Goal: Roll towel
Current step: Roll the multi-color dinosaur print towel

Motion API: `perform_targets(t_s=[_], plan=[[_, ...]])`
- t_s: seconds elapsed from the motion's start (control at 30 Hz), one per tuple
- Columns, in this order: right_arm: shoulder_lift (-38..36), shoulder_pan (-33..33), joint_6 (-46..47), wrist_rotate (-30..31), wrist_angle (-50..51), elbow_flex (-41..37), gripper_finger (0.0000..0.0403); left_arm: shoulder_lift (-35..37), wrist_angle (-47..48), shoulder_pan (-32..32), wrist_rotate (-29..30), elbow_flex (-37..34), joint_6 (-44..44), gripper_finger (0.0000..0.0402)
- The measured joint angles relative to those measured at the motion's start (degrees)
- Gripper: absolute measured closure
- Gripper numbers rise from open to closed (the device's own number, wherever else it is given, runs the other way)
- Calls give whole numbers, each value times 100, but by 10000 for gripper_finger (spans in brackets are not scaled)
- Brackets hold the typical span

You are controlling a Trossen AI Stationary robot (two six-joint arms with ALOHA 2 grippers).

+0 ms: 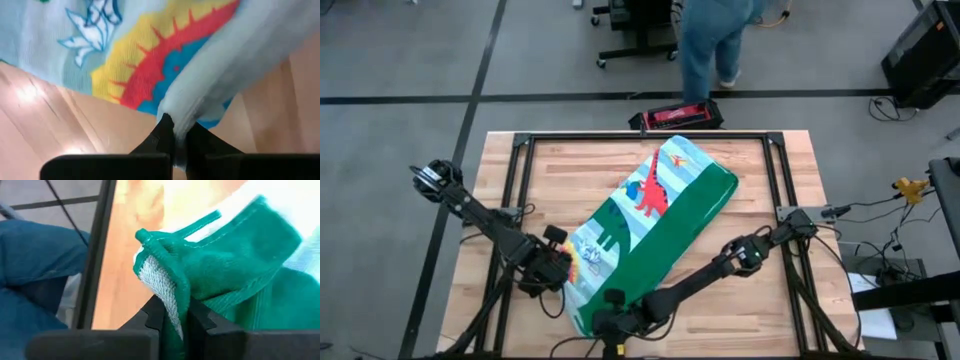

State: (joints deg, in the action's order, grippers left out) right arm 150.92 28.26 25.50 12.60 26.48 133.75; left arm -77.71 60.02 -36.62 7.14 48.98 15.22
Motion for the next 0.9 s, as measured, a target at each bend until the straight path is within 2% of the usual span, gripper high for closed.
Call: perform_targets(t_s=[0.23, 0.43, 0.57, 0.77, 0.9], plan=[[-73, 68, -4, 653, 0, 0, 271, 0, -89, 34, -13, -161, 21, 401], [-92, 129, 38, 711, -8, 0, 229, 2, -116, 130, -15, -432, 48, 401], [-106, 199, 44, 889, -2, -1, 220, 2, -140, 230, -11, -619, 121, 401], [-166, 302, 47, 1917, 60, -2, 230, 2, -464, 296, -2, -753, 137, 391], [-167, 312, 91, 2273, 258, -2, 239, 2, -611, 316, -12, -834, 209, 391]])
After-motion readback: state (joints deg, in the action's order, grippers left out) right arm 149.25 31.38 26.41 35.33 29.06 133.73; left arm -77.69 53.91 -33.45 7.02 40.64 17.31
